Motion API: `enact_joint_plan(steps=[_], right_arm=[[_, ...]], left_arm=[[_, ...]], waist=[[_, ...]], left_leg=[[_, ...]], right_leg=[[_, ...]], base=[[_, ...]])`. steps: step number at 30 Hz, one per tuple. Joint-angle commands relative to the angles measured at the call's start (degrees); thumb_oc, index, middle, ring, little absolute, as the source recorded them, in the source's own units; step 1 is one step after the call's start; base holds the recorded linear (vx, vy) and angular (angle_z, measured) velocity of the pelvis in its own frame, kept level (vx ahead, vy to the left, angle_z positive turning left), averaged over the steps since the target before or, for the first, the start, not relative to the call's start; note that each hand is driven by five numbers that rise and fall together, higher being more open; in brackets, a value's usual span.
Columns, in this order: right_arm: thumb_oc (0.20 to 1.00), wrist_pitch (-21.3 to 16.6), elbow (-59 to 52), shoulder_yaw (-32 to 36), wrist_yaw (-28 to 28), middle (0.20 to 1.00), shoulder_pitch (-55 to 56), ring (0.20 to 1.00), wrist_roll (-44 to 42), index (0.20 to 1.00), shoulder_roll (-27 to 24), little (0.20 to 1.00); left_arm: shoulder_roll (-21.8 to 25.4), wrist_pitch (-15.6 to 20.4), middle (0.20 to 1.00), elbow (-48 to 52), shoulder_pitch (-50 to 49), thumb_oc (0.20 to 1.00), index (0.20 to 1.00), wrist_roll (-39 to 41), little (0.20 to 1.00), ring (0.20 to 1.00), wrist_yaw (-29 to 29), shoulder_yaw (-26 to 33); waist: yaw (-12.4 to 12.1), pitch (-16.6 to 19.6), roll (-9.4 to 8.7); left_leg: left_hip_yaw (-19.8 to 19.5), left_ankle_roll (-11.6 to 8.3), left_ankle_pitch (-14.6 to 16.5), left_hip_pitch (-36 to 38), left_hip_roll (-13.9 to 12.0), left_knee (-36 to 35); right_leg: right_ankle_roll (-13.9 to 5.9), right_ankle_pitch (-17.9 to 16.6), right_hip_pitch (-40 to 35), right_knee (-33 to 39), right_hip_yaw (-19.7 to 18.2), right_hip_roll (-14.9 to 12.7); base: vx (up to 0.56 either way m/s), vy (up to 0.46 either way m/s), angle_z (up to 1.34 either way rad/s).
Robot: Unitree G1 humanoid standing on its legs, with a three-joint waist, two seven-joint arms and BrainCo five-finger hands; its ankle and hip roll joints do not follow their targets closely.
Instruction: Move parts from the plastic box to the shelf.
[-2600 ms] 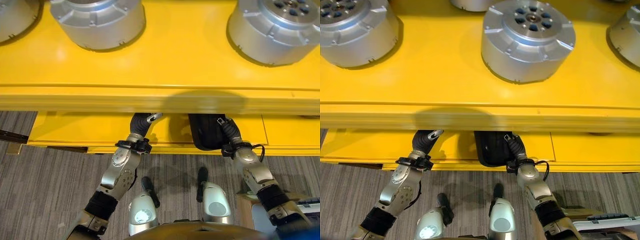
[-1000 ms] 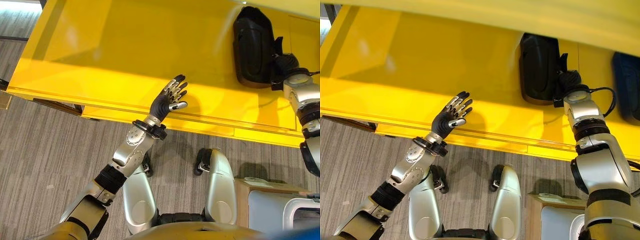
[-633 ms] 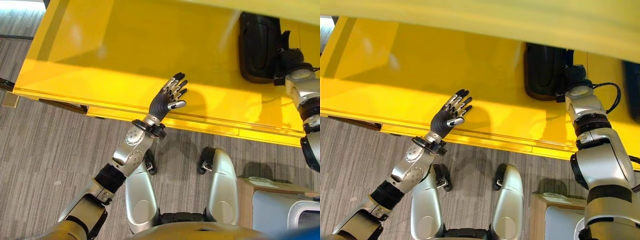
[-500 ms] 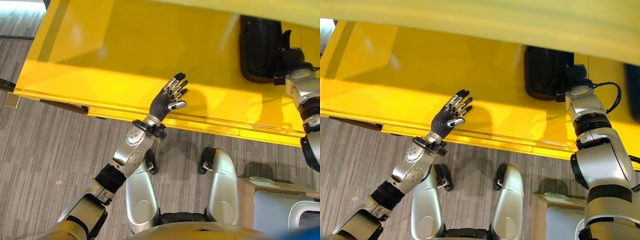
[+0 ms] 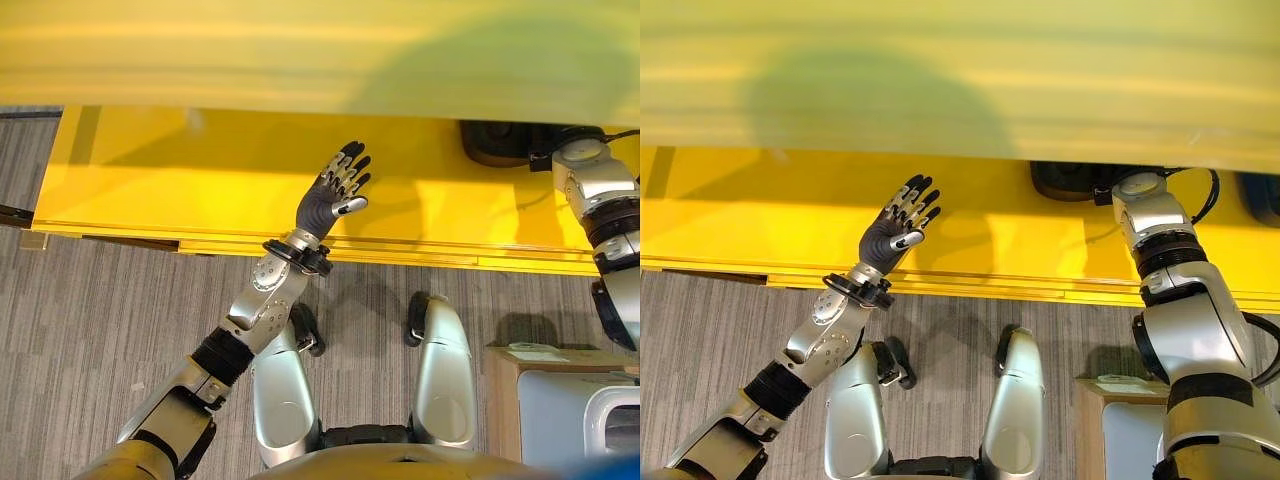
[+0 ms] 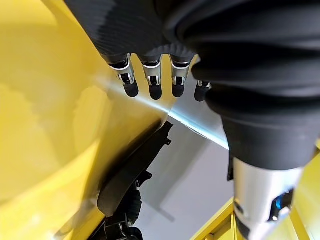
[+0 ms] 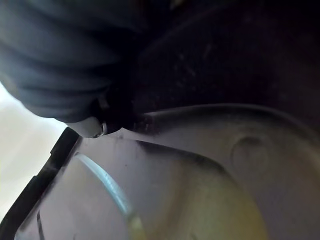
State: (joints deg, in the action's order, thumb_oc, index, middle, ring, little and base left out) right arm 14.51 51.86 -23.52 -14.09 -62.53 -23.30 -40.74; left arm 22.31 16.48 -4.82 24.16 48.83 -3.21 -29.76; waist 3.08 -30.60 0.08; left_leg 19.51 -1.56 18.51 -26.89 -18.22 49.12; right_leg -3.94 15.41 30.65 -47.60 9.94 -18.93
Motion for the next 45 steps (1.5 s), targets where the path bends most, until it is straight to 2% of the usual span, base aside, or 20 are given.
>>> enact_joint_plan(steps=[1,16,23,27,45], right_arm=[[0.2,0.42,1.7,0.32,0.39,0.2,6.2,0.2,-0.34,0.2,2.98,0.2],[0.2,1.77,-3.17,1.09,0.72,0.2,9.96,0.2,-1.11,0.2,4.52,0.2],[0.2,2.33,-5.05,1.46,-0.51,0.2,11.31,0.2,0.88,0.2,4.88,0.2],[0.2,2.8,-6.01,1.96,0.57,0.2,12.68,0.2,-0.06,0.2,5.08,0.2],[0.2,3.79,-14.93,2.85,-2.57,0.2,20.62,0.2,0.38,0.2,8.21,0.2]], left_arm=[[-2.42,3.31,1.0,2.2,1.02,1.0,1.0,-0.92,1.0,1.0,0.8,-1.32],[-3.29,3.81,1.0,2.15,1.0,1.0,1.0,-2.36,1.0,1.0,2.1,-1.06],[-2.91,2.96,1.0,2.96,0.78,1.0,1.0,-3.08,1.0,1.0,2.41,-0.58],[-2.68,4.24,1.0,3.29,0.46,1.0,1.0,-2.26,1.0,1.0,3.11,-0.22],[-3.27,3.64,1.0,4.81,-0.07,1.0,1.0,-3.76,1.0,1.0,4.75,0.42]], waist=[[-0.78,0.82,1.24],[0.0,0.81,1.06],[0.14,0.81,1.16],[0.36,0.81,1.22],[1.75,0.81,0.5]], left_leg=[[0.83,-0.04,0.16,2.41,0.3,-4.32],[1.21,-0.19,-0.35,2.77,0.28,-5.47],[1.2,-0.14,-0.24,2.73,0.49,-5.51],[1.15,0.02,0.11,2.49,0.58,-5.04],[1.75,0.23,-0.19,2.26,0.35,-5.36]], right_leg=[[2.22,3.48,-0.01,-4.77,3.31,1.97],[2.08,3.33,-0.42,-3.84,3.05,2.24],[2.04,3.53,-0.5,-3.95,3.03,2.21],[2.09,3.75,-0.32,-4.21,2.78,2.3],[2.2,3.92,0.03,-4.11,2.1,3.28]], base=[[-0.03,0.039,-0.04],[0.0,0.006,-0.01],[0.0,0.0,0.0],[0.02,0.014,0.0],[0.0,-0.001,-0.01]])
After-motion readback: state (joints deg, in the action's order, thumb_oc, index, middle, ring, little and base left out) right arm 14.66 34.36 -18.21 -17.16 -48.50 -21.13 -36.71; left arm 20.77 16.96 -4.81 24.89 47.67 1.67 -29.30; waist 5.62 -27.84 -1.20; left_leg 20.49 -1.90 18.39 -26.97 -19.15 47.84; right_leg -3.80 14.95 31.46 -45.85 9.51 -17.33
